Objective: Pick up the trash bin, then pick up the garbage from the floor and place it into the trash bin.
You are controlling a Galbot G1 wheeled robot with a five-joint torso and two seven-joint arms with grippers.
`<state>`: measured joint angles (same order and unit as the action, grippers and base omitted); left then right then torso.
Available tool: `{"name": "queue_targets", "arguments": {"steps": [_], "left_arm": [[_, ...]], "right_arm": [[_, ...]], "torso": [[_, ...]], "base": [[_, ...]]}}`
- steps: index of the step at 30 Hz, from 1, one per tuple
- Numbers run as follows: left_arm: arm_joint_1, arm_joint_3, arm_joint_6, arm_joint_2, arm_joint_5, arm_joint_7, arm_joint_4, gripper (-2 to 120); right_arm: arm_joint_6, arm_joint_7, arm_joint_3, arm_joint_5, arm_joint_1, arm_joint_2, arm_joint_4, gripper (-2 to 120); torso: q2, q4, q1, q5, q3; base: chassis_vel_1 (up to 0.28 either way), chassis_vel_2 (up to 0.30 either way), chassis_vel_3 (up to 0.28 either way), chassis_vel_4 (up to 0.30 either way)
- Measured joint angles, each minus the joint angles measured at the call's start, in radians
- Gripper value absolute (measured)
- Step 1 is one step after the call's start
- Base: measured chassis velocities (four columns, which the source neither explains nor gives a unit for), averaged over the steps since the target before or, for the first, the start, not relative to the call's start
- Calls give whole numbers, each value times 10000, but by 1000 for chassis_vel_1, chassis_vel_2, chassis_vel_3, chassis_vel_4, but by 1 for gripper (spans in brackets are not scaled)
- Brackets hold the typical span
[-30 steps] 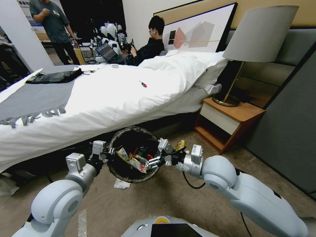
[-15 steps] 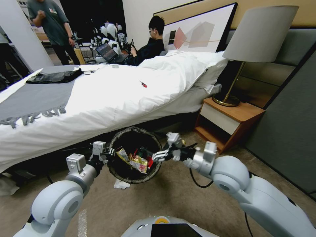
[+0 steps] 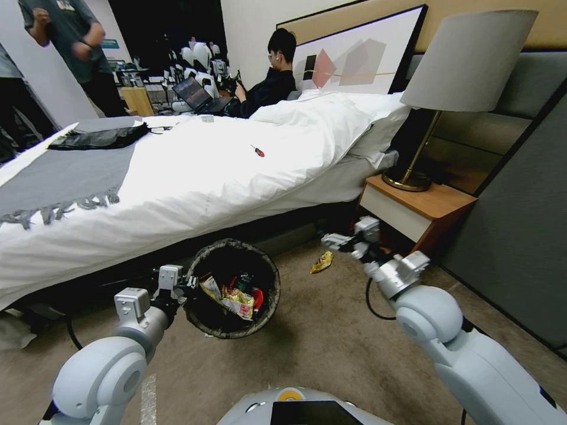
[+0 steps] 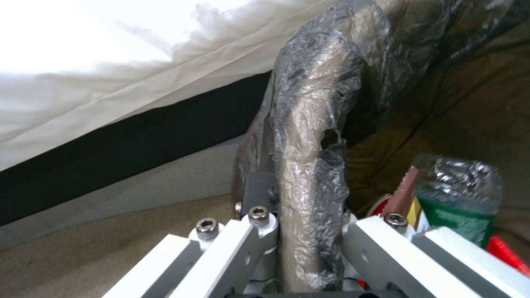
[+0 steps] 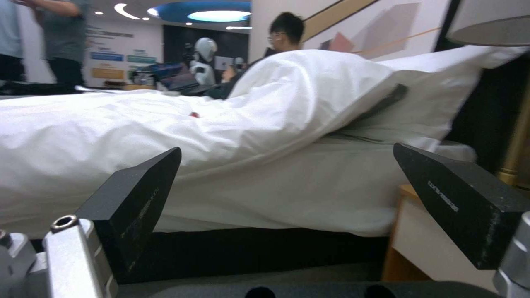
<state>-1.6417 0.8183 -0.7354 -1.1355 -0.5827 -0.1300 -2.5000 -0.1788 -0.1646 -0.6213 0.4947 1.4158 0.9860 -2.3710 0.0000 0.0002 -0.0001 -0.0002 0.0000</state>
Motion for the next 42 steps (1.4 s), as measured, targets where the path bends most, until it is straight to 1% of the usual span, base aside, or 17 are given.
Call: {"name": "queue_targets", "arguments": {"steps": [1, 2, 3, 6, 7, 9, 10, 11, 13, 14, 17, 23, 30, 42], "left_arm": [[-24, -1, 0, -35, 20, 12, 0, 2], [-64, -1, 0, -71, 24, 21, 0, 2], [-64, -1, 0, -71, 24, 21, 0, 2], [-201, 34, 0, -104, 23, 32, 0, 2], [-201, 34, 0, -104, 23, 32, 0, 2], [-214, 77, 0, -93, 28, 31, 0, 2], [-214, 77, 0, -93, 28, 31, 0, 2], [-179, 89, 0, -79, 88, 36, 0, 2], [-116, 90, 0, -106, 200, 88, 0, 2], [-116, 90, 0, -106, 200, 88, 0, 2], [-100, 79, 0, -172, 324, 208, 0, 2], [-86, 51, 0, -241, 327, 227, 0, 2], [-80, 33, 0, -240, 313, 227, 0, 2], [-46, 32, 1, -193, 267, 227, 0, 2]], "right_arm": [[93, 39, -255, -280, 348, 301, -78, 100], [144, 61, -483, -682, 741, 724, -178, 100], [144, 61, -483, -682, 741, 724, -178, 100], [390, 241, -827, -1960, 1694, 2178, -495, 100], [390, 241, -827, -1960, 1694, 2178, -495, 100], [516, 272, -813, -2495, 2139, 2944, -752, 100], [516, 272, -813, -2495, 2139, 2944, -752, 100], [554, 266, -753, -2751, 2376, 3346, -920, 100], [566, 262, -686, -3123, 2645, 3833, -1134, 100], [566, 262, -686, -3123, 2645, 3833, -1134, 100], [597, 264, -724, -3607, 2926, 4254, -1285, 100], [668, 266, -735, -3874, 3171, 4665, -1285, 100], [875, 342, -428, -4353, 3193, 5183, -1290, 100], [897, 286, -387, -4349, 3186, 5177, -1220, 100]], "torso": [[0, -5, 0, 0, 0], [0, -2, 0, 1, -1], [0, -2, 0, 1, -1], [0, -5, 0, 1, -1], [0, -5, 0, 1, -1], [0, -2, 0, 0, -1], [0, -2, 0, 0, -1], [0, -2, 0, -1, -1], [0, -3, 0, -1, -1], [0, -3, 0, -1, -1], [0, -2, 0, -1, 0], [0, -3, 0, 0, 0], [0, -2, 0, 1, 0], [0, -2, 0, 1, -1]], "base": [[0, 0, 0, 0], [0, 0, 0, 0], [0, 0, 0, 0], [0, 0, 0, 0], [0, 0, 0, 0], [0, 0, 0, 0], [0, 0, 0, 0], [0, 0, 0, 0], [0, 0, 0, 0], [0, 0, 0, 0], [0, 0, 0, 0], [0, 0, 0, 0], [0, 0, 0, 0], [-24, 22, 22, -23]]}}
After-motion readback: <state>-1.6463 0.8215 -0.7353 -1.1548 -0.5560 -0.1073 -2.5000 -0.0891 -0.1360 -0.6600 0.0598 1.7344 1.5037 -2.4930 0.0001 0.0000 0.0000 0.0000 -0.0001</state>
